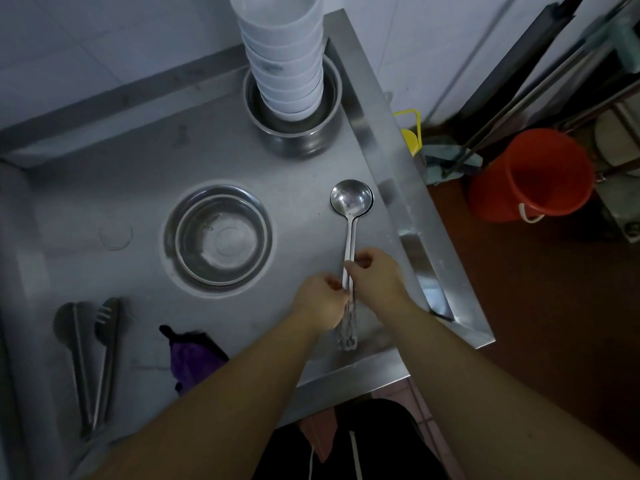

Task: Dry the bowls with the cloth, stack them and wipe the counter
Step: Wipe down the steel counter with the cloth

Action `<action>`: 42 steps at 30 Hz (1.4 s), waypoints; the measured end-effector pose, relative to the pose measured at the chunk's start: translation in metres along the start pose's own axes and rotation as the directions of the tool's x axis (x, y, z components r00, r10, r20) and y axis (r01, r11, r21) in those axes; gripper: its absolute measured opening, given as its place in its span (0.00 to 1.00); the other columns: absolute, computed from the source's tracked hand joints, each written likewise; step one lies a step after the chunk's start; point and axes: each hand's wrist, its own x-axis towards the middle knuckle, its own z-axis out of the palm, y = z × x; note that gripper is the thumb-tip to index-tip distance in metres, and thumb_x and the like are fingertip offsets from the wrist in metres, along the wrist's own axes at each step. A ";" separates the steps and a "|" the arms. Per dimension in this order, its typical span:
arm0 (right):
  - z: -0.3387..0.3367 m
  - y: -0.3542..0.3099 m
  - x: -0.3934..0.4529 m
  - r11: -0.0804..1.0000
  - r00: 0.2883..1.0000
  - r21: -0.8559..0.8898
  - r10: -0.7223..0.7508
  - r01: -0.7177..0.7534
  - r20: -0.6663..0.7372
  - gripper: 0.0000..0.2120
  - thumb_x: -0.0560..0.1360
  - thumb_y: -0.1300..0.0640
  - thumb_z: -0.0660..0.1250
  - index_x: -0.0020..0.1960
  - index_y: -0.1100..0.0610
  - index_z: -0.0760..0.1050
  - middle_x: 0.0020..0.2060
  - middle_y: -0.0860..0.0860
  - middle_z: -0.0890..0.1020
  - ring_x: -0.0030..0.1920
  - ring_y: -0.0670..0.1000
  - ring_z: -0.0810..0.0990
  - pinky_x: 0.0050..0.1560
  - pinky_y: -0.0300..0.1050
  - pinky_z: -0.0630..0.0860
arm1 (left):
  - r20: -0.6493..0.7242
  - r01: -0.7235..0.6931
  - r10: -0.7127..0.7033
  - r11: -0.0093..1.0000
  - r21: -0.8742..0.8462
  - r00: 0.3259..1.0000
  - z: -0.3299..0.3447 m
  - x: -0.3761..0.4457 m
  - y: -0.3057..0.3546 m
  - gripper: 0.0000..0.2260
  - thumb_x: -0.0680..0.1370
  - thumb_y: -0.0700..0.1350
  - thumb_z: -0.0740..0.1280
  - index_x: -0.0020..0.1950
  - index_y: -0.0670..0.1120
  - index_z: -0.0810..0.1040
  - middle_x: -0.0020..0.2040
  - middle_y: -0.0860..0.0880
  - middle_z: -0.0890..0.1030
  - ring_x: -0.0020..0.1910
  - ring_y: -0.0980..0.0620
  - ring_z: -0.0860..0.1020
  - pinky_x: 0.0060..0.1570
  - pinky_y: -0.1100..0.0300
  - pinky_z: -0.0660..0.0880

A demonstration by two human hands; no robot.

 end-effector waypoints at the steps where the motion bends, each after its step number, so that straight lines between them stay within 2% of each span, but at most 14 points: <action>1: 0.000 0.000 -0.001 0.999 1.000 -0.041 -0.009 0.008 -0.010 0.04 0.77 0.51 0.72 0.49 0.47 0.78 0.46 0.48 0.85 0.51 0.54 0.83 0.57 0.57 0.80 | 0.000 0.000 0.000 1.000 0.001 1.000 0.001 0.000 -0.001 0.05 0.77 0.42 0.71 0.42 0.44 0.83 0.41 0.43 0.86 0.48 0.38 0.85 0.52 0.45 0.83; 3: 0.001 -0.001 -0.001 0.994 1.000 -0.104 -0.017 0.014 -0.027 0.04 0.77 0.50 0.72 0.48 0.46 0.77 0.47 0.48 0.85 0.51 0.54 0.83 0.57 0.57 0.80 | -0.006 -0.015 0.015 1.000 0.021 1.000 0.003 0.002 -0.002 0.06 0.78 0.45 0.71 0.42 0.45 0.82 0.40 0.45 0.86 0.47 0.38 0.85 0.52 0.46 0.83; 5: 0.002 -0.002 -0.002 0.993 0.999 -0.120 -0.009 0.004 -0.043 0.04 0.77 0.49 0.72 0.47 0.46 0.77 0.48 0.49 0.86 0.52 0.55 0.83 0.58 0.57 0.79 | -0.036 -0.020 0.022 0.999 0.047 0.999 0.005 0.002 -0.003 0.04 0.78 0.47 0.72 0.46 0.48 0.82 0.44 0.45 0.87 0.48 0.41 0.85 0.53 0.48 0.82; 11: 0.004 -0.001 -0.007 0.998 0.996 -0.019 0.056 -0.057 -0.077 0.06 0.76 0.49 0.73 0.51 0.49 0.83 0.43 0.46 0.85 0.49 0.52 0.84 0.56 0.54 0.81 | -0.103 -0.043 0.055 0.993 0.112 0.993 0.007 0.000 -0.006 0.05 0.79 0.50 0.71 0.46 0.51 0.78 0.49 0.48 0.86 0.51 0.44 0.84 0.54 0.50 0.80; 16: 0.004 -0.001 -0.017 0.997 0.993 -0.011 0.069 -0.071 -0.098 0.07 0.77 0.50 0.71 0.53 0.50 0.82 0.43 0.47 0.86 0.48 0.53 0.85 0.52 0.52 0.82 | -0.084 -0.075 0.086 0.990 0.123 0.993 -0.002 -0.003 -0.013 0.06 0.79 0.44 0.70 0.55 0.48 0.83 0.52 0.47 0.86 0.53 0.45 0.84 0.55 0.54 0.79; 19: 0.006 -0.006 -0.027 0.999 0.988 -0.026 0.039 -0.043 -0.150 0.07 0.79 0.52 0.69 0.56 0.50 0.80 0.47 0.49 0.85 0.49 0.54 0.84 0.50 0.52 0.82 | -0.063 -0.088 0.094 0.992 0.095 0.994 -0.013 -0.008 -0.025 0.08 0.80 0.43 0.70 0.59 0.47 0.82 0.56 0.47 0.86 0.57 0.45 0.83 0.61 0.53 0.79; 24: 0.034 -0.028 -0.054 0.995 0.983 -0.072 -0.078 0.066 -0.166 0.10 0.80 0.52 0.66 0.61 0.51 0.78 0.52 0.49 0.82 0.50 0.52 0.80 0.48 0.44 0.72 | -0.072 -0.133 0.141 0.985 0.110 0.987 -0.045 -0.022 -0.052 0.09 0.79 0.45 0.70 0.59 0.48 0.82 0.58 0.47 0.85 0.58 0.45 0.82 0.62 0.53 0.77; 28: 0.084 -0.049 -0.087 0.981 0.986 -0.126 -0.155 0.145 -0.067 0.11 0.79 0.50 0.67 0.61 0.49 0.78 0.49 0.47 0.83 0.50 0.52 0.81 0.52 0.49 0.78 | -0.156 -0.123 0.146 0.981 0.150 0.977 -0.097 -0.039 -0.093 0.07 0.78 0.48 0.70 0.55 0.49 0.80 0.52 0.51 0.84 0.52 0.48 0.81 0.49 0.58 0.72; 30: 0.117 -0.057 -0.106 0.973 0.982 -0.127 -0.190 0.191 0.016 0.10 0.79 0.50 0.68 0.59 0.50 0.77 0.45 0.45 0.81 0.47 0.51 0.81 0.48 0.46 0.76 | -0.248 -0.115 0.159 0.977 0.182 0.956 -0.129 -0.051 -0.123 0.05 0.78 0.48 0.69 0.53 0.49 0.79 0.50 0.50 0.83 0.50 0.48 0.81 0.47 0.56 0.74; 33: 0.170 -0.067 -0.132 0.957 0.964 -0.162 -0.219 0.242 0.148 0.10 0.79 0.51 0.69 0.58 0.52 0.78 0.44 0.46 0.80 0.47 0.51 0.79 0.47 0.42 0.70 | -0.370 -0.085 0.139 0.984 0.159 0.919 -0.177 -0.071 -0.175 0.11 0.79 0.47 0.70 0.60 0.49 0.80 0.56 0.50 0.82 0.54 0.47 0.81 0.53 0.53 0.78; 36: 0.222 -0.075 -0.158 0.947 0.933 -0.186 -0.199 0.261 0.299 0.12 0.80 0.49 0.69 0.61 0.53 0.77 0.47 0.48 0.81 0.53 0.53 0.82 0.51 0.44 0.74 | -0.485 -0.049 0.136 0.981 0.189 0.864 -0.219 -0.089 -0.231 0.14 0.78 0.48 0.70 0.63 0.47 0.79 0.58 0.47 0.80 0.57 0.45 0.79 0.54 0.50 0.79; 38: 0.254 -0.080 -0.172 0.932 0.908 -0.218 -0.193 0.288 0.373 0.16 0.80 0.47 0.69 0.64 0.54 0.78 0.51 0.51 0.83 0.54 0.54 0.82 0.53 0.45 0.76 | -0.553 0.049 0.080 0.976 0.214 0.829 -0.240 -0.099 -0.264 0.20 0.78 0.50 0.72 0.69 0.48 0.76 0.64 0.45 0.77 0.63 0.43 0.76 0.61 0.47 0.78; 40: 0.283 -0.083 -0.183 0.923 0.890 -0.232 -0.192 0.307 0.412 0.18 0.80 0.47 0.69 0.66 0.55 0.78 0.51 0.50 0.83 0.51 0.51 0.81 0.47 0.40 0.74 | -0.583 0.142 0.002 0.969 0.202 0.812 -0.256 -0.105 -0.292 0.27 0.77 0.52 0.75 0.73 0.46 0.73 0.70 0.43 0.74 0.68 0.41 0.73 0.66 0.45 0.75; 42: 0.308 -0.085 -0.191 0.923 0.880 -0.233 -0.183 0.308 0.439 0.19 0.81 0.47 0.69 0.67 0.57 0.77 0.52 0.50 0.82 0.47 0.47 0.77 0.42 0.37 0.71 | -0.542 0.185 -0.047 0.962 0.202 0.839 -0.263 -0.106 -0.310 0.33 0.76 0.55 0.76 0.75 0.44 0.70 0.72 0.42 0.72 0.70 0.40 0.71 0.68 0.44 0.74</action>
